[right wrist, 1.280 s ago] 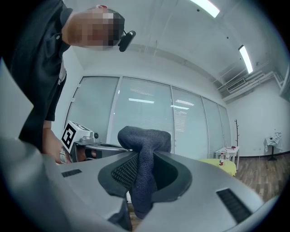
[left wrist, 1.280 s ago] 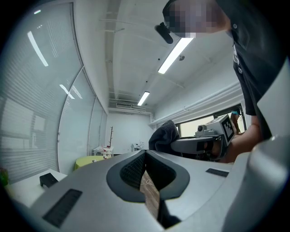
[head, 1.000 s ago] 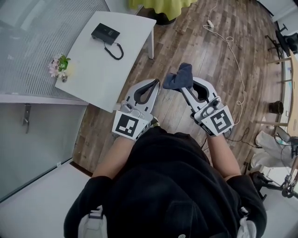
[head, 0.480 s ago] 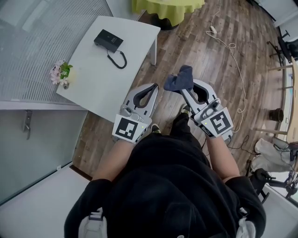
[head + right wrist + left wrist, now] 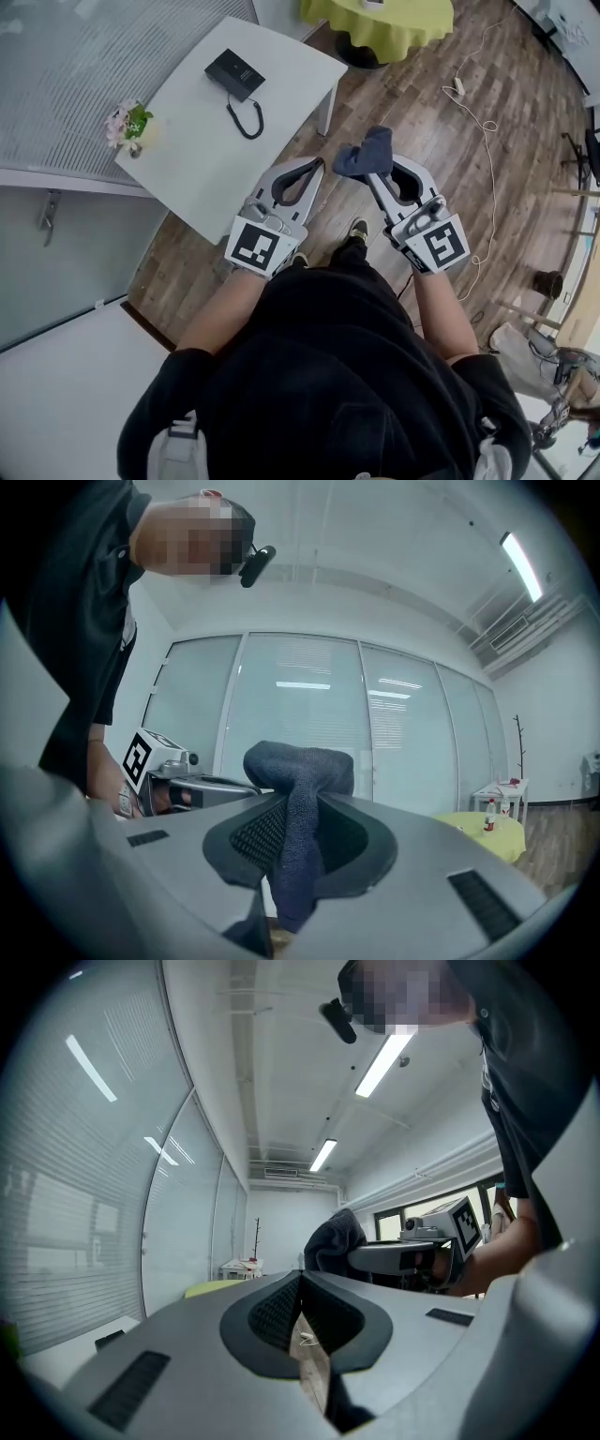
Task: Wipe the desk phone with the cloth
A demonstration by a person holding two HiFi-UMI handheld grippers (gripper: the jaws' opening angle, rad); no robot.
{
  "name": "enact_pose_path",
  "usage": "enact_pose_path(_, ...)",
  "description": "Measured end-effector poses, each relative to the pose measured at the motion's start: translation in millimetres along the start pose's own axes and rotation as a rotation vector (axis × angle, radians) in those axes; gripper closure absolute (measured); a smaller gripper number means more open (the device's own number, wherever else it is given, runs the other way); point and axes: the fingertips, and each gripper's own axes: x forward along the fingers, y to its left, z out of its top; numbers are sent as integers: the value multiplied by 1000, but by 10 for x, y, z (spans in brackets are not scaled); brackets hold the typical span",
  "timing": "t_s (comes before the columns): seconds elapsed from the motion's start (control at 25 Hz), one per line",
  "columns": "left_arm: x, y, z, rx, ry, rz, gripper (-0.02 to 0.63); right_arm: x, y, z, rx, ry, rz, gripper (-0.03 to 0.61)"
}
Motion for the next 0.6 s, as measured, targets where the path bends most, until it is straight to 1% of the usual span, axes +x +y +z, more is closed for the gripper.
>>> enact_pose_path(0.2, 337, 178, 2, 8, 5, 77, 604, 181, -409, -67, 16, -6, 70, 490)
enact_pose_path(0.36, 599, 246, -29, 1, 30, 127, 603, 261, -712, -94, 24, -8, 120, 489)
enact_pose_path(0.52, 847, 327, 4, -4, 26, 196, 604, 347, -955, -97, 44, -26, 197, 489)
enact_pose_path(0.6, 959, 338, 12, -1, 31, 223, 604, 357, -1074, -116, 41, -17, 223, 489)
